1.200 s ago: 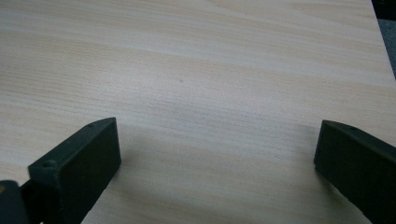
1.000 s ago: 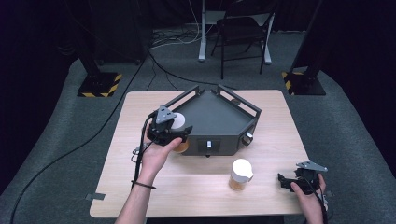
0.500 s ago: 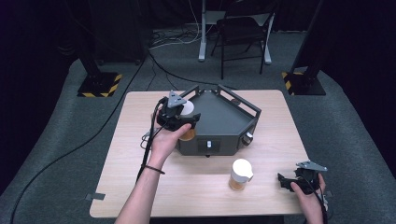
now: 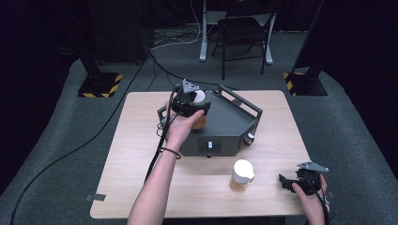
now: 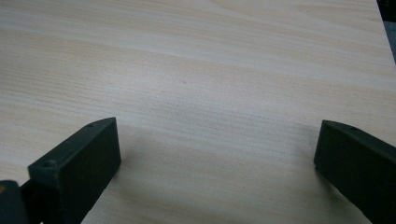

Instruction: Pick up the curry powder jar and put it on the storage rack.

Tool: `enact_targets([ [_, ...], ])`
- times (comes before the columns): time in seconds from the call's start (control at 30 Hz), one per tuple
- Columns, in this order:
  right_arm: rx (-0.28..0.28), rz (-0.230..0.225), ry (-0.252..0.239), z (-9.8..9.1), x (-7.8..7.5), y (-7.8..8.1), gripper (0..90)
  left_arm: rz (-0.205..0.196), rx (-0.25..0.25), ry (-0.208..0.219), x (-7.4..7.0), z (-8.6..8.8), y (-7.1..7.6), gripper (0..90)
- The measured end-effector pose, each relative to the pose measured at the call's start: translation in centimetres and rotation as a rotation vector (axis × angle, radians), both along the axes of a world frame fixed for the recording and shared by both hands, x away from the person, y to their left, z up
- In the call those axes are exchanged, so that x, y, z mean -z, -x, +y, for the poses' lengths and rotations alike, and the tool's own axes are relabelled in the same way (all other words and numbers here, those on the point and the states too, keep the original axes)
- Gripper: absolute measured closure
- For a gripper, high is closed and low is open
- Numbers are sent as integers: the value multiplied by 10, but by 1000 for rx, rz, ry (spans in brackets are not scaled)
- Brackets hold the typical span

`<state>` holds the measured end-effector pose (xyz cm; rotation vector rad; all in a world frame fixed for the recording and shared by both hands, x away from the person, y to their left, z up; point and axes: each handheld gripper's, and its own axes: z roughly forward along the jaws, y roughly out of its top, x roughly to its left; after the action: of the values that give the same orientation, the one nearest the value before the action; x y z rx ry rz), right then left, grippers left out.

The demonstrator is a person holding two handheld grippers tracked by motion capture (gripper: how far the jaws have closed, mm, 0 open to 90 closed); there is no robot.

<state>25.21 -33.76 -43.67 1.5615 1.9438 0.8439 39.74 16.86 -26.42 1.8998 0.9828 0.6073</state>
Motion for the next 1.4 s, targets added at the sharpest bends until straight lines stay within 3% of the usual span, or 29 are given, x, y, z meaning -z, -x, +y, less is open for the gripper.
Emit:
enact_targets([
  [0.3,-3,0,0,0,0,0,0,40,-19,-28,6,-8,-11,352],
  [0.47,-3,0,0,0,0,-1,0,55,-17,-23,7,-7,-15,348],
  [0.73,-3,0,0,0,0,-1,0,67,-17,-20,-5,1,-9,184],
  [0.9,-3,0,0,0,0,0,0,34,-11,-27,-10,17,10,131],
  [1.07,-3,0,1,0,0,0,0,9,1,0,-5,43,31,103],
  [1.17,-3,0,0,0,0,0,0,-1,19,2,4,59,43,103],
  [1.23,-3,0,0,0,0,0,0,-18,16,20,13,71,54,105],
  [1.4,-3,0,0,0,0,0,0,-15,19,70,33,98,75,104],
])
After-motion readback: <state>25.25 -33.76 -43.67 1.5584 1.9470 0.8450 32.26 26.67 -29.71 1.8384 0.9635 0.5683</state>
